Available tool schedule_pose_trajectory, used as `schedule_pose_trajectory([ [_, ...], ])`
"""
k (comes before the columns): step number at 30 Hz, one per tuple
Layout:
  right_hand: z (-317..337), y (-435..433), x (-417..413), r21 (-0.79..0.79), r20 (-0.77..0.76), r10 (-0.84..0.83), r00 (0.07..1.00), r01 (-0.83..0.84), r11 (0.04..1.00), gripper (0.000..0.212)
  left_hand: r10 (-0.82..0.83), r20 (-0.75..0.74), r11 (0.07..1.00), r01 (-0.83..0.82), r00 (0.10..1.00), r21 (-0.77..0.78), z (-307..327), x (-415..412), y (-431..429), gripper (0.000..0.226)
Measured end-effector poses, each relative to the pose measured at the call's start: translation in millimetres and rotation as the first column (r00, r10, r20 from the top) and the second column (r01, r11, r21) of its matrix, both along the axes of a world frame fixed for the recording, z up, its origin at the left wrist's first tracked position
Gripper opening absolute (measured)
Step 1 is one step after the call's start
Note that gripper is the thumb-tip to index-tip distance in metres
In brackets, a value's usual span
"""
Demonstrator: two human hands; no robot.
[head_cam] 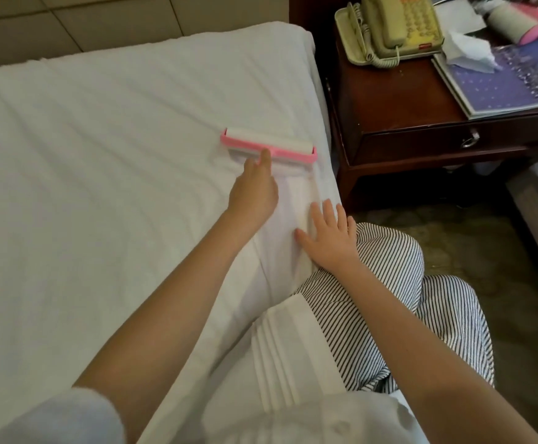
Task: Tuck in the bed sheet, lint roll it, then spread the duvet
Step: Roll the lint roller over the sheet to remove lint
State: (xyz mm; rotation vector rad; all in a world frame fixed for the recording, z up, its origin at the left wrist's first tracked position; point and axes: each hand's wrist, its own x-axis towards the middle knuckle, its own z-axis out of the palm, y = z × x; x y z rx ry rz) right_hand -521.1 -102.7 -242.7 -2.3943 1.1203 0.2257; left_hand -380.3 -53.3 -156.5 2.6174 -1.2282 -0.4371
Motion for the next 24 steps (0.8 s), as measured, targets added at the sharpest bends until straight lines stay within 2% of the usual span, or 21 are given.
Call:
schedule_pose_trajectory([
  [2,0,3,0,0.037,-0.061,0.007,0.998,-0.005,0.999,0.083,0.013,-0.006,0.997,-0.012,1.0,0.078,-2,-19,47,0.058],
  [6,0,9,-1,0.076,-0.107,0.046,0.993,-0.038,0.996,0.108,-0.091,0.173,0.994,0.08,0.981,0.073,-5,-60,141,0.076],
  [8,1,12,-3,0.076,-0.127,0.067,0.99,-0.058,0.995,0.114,-0.081,0.075,0.988,0.071,0.994,0.135,-1,-59,147,0.07],
  [10,4,14,-6,0.069,-0.145,0.079,0.986,-0.069,0.995,0.113,-0.043,0.011,0.994,0.042,0.999,0.104,-3,-46,128,0.06],
  [13,9,19,-11,0.036,-0.158,0.095,0.983,-0.09,0.995,0.109,-0.004,0.089,1.0,0.003,0.996,0.012,-18,-24,74,0.058],
  [17,12,22,-16,0.011,-0.17,0.101,0.98,-0.101,0.995,0.107,0.001,0.023,0.998,0.0,1.0,-0.057,-10,-9,24,0.055],
  [19,13,22,-17,0.011,-0.16,0.095,0.983,-0.095,0.995,0.106,-0.026,0.032,0.993,0.03,0.999,-0.112,9,0,33,0.05],
  [22,14,24,-14,-0.022,-0.088,0.095,0.992,-0.097,0.995,0.097,-0.03,0.073,0.984,0.042,0.997,-0.173,31,0,96,0.053],
  [24,15,27,-7,-0.063,-0.031,0.114,0.993,-0.115,0.991,0.088,0.0,0.079,0.991,0.01,0.997,-0.13,36,-11,150,0.058],
])
